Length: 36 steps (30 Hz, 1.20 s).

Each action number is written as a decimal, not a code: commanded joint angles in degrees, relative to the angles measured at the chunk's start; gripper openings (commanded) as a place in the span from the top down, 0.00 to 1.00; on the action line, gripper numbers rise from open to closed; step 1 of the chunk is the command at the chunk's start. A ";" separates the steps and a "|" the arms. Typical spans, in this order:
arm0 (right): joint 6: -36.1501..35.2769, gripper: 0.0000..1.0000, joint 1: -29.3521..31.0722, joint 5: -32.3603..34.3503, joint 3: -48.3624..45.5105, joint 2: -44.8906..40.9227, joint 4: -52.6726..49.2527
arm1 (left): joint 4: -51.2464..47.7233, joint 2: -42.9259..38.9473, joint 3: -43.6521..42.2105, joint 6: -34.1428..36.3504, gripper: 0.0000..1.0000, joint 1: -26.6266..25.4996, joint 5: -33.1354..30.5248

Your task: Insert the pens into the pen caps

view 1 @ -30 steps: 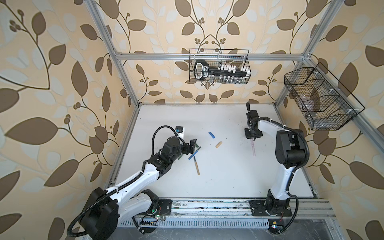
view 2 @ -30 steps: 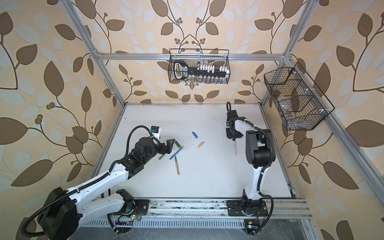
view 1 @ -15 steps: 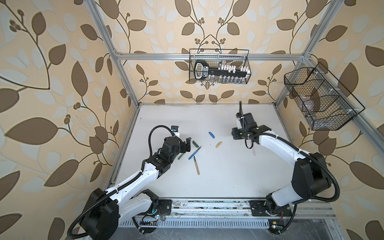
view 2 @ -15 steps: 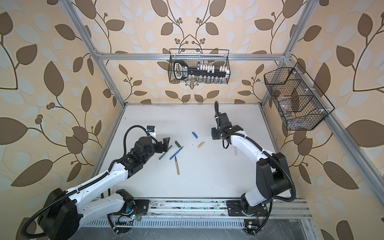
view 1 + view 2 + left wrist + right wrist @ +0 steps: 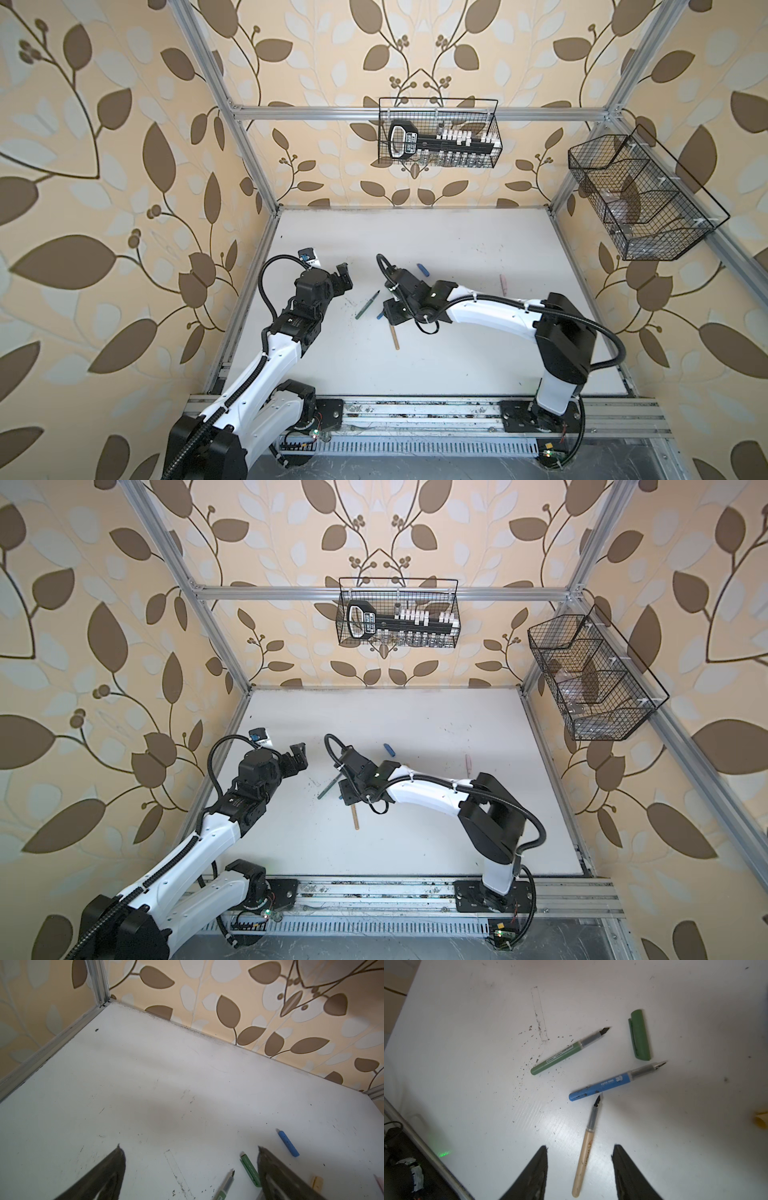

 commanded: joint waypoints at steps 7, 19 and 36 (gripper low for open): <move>-0.02 0.54 1.46 2.36 6.64 7.16 -9.63 | 2.84 0.17 -0.97 -0.98 0.01 -0.02 4.67; 0.08 0.60 1.73 0.34 10.83 13.43 -10.34 | 3.71 -3.92 -3.22 -0.98 0.01 -0.02 1.96; -0.31 0.65 0.28 0.18 9.45 14.60 -12.12 | 5.06 -3.62 -3.50 -1.18 0.01 -0.02 4.84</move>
